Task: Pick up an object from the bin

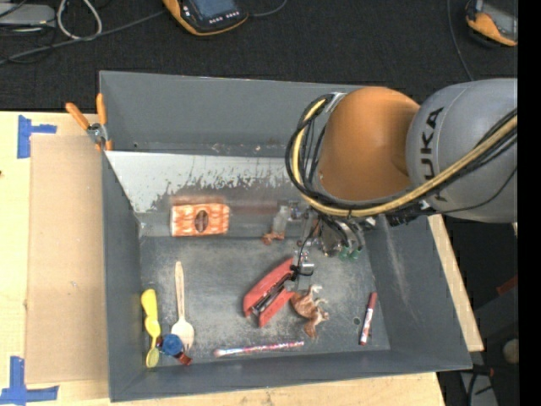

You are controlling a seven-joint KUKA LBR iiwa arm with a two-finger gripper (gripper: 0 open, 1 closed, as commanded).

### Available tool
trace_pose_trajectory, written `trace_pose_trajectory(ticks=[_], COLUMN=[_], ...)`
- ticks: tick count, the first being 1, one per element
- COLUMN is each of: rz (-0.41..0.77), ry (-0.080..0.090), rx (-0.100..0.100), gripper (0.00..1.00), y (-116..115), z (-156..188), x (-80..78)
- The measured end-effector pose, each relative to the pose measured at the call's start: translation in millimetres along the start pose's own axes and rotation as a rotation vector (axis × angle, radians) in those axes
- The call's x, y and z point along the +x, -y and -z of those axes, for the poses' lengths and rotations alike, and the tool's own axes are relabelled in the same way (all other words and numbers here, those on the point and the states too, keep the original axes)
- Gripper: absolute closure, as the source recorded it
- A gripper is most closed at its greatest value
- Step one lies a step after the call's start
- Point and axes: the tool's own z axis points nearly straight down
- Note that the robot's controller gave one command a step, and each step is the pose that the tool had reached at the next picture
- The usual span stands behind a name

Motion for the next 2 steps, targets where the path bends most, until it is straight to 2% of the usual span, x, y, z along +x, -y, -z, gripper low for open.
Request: trace_pose_trajectory(ticks=[1, 2], rz=[-0.002, 0.186], ry=[0.008, 0.008], rx=[0.000, 0.000], gripper=[0.00, 0.00], y=[0, 1], z=[5, -57], x=[-1.6, -4.1])
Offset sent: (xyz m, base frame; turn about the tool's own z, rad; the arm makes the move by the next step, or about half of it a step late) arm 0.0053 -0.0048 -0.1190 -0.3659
